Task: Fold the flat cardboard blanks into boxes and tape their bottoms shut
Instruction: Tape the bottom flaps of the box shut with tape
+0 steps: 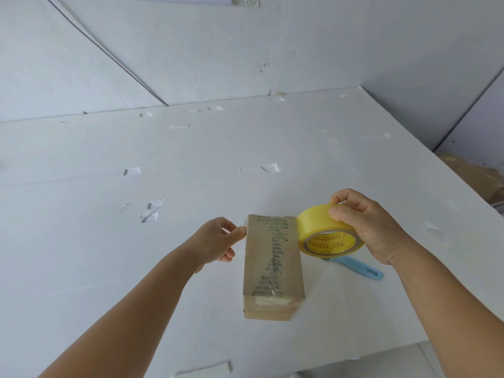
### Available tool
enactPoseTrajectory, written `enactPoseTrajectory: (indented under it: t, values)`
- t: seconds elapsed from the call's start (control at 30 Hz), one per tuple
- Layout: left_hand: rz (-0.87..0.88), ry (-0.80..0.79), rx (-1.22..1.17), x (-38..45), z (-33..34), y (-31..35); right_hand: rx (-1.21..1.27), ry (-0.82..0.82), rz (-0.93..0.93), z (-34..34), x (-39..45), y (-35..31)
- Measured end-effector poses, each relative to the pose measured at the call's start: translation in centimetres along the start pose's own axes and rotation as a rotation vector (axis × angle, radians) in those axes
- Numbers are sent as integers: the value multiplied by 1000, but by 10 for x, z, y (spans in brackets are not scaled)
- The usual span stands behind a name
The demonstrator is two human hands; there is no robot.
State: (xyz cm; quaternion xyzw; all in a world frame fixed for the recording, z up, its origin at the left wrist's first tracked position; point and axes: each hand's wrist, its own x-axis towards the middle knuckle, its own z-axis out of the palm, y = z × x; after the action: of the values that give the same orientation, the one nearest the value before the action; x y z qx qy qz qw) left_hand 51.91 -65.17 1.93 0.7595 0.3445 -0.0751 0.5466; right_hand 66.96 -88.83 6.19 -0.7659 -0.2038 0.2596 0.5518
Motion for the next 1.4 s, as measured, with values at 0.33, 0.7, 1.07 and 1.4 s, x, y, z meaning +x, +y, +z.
enactPoseTrajectory:
  t: [0.33,0.7,1.07,1.4]
  values:
    - [252,-18,-268,-22,46,32,-11,24,0,4,-1,5]
    - [631,16,823,-12,38,74,10,7,17,3,-2,2]
    - [608,-140,855,-3,38,61,-286,37,17,2,11,4]
    - [400,-319,878,-9,44,92,-655,11,57,-7,9,18]
